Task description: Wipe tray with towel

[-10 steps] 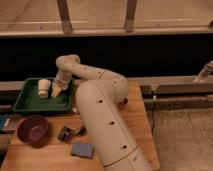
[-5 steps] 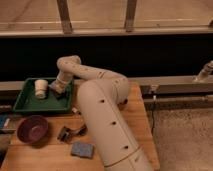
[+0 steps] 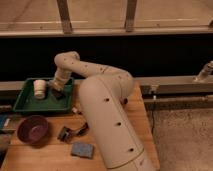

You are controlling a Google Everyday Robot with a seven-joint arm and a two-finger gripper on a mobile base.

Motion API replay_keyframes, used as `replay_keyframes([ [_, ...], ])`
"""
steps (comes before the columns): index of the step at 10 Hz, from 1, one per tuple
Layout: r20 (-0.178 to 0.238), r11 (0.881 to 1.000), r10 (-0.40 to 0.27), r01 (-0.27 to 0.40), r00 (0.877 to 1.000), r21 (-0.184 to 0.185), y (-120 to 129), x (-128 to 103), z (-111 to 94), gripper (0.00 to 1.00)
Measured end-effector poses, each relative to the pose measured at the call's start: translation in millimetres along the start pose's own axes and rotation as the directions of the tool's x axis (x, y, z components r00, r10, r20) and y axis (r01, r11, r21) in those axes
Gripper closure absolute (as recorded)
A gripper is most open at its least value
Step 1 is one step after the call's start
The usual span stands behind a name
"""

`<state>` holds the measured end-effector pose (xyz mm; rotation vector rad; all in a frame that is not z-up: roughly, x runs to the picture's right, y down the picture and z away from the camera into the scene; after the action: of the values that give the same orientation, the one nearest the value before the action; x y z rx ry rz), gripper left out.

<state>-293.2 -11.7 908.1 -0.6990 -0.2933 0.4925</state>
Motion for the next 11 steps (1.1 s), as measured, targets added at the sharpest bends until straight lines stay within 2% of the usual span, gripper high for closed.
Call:
replay_keyframes([
  [3, -0.068, 1.000, -0.009, 0.008, 0.998, -0.017, 29, 28, -29, 1.00],
  [6, -0.134, 0.997, -0.012, 0.001, 0.991, -0.081, 80, 54, -36, 1.00],
  [8, -0.149, 0.995, 0.002, -0.017, 0.989, -0.099, 85, 68, -39, 1.00],
  [9, -0.153, 0.994, -0.002, -0.015, 0.988, -0.107, 84, 67, -36, 1.00],
  [11, -0.159, 0.993, -0.007, -0.011, 0.987, -0.115, 68, 56, -24, 1.00],
])
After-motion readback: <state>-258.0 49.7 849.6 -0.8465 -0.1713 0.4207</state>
